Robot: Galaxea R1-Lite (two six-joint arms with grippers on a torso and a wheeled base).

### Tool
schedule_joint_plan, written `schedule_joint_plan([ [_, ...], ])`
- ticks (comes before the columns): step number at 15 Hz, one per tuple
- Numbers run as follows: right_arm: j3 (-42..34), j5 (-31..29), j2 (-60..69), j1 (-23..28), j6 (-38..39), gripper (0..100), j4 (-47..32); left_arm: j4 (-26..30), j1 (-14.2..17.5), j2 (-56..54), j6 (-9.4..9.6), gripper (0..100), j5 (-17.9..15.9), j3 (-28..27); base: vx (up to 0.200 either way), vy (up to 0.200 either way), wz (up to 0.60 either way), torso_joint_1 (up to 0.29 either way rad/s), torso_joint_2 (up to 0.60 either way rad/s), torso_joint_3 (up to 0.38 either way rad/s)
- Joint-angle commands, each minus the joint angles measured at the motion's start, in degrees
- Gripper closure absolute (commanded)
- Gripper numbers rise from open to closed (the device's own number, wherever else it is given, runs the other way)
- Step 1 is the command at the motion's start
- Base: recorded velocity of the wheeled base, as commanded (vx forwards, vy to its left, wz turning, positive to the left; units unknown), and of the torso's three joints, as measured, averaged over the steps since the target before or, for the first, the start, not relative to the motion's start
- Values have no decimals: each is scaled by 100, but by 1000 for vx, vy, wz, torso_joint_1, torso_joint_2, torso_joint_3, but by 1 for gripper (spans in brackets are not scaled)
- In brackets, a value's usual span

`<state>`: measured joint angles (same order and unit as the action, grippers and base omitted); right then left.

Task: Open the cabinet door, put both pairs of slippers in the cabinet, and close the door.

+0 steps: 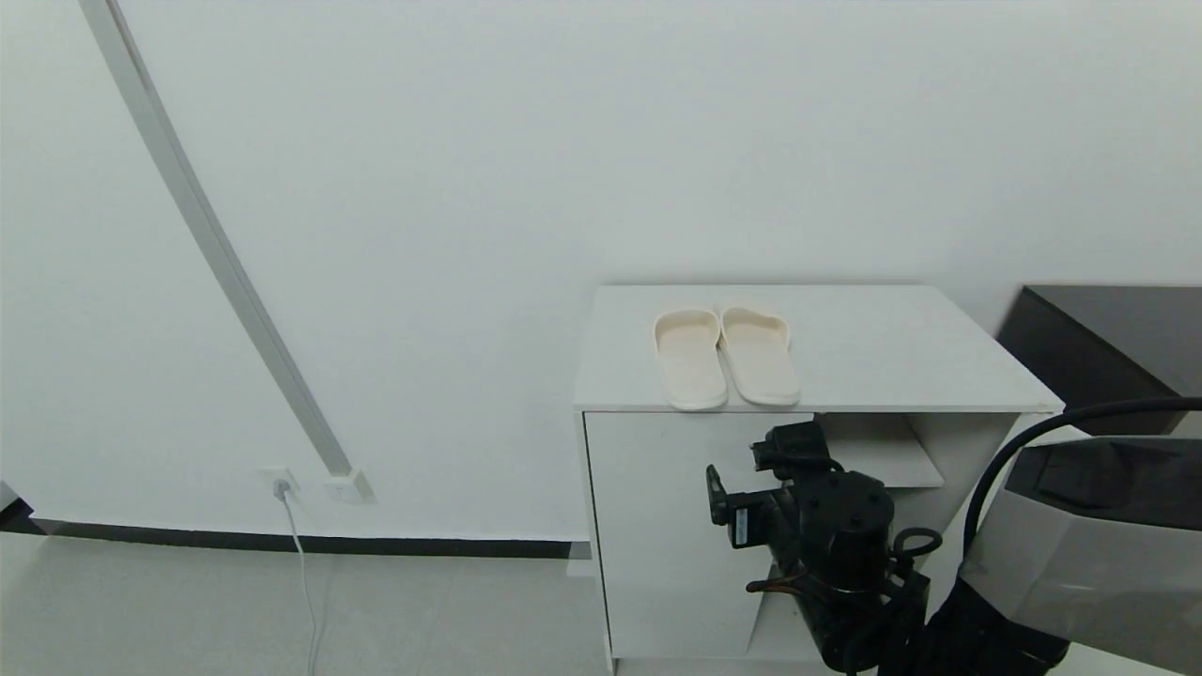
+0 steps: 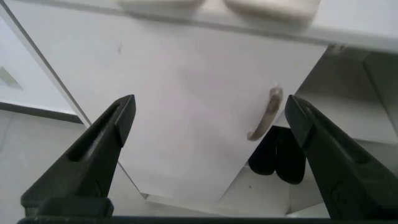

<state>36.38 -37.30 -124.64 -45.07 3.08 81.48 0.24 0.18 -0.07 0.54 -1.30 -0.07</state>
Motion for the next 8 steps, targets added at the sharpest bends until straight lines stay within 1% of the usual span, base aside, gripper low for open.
schedule_joint_plan([
  [1,1,4,-8,-2,-1,0,8,2,-1,7,-1,100,-1,-1,0,0,0,237,-515,-295],
  [8,-43,4,-8,-2,-1,0,52,2,-1,7,-1,100,-1,-1,0,0,0,184,-399,-217],
])
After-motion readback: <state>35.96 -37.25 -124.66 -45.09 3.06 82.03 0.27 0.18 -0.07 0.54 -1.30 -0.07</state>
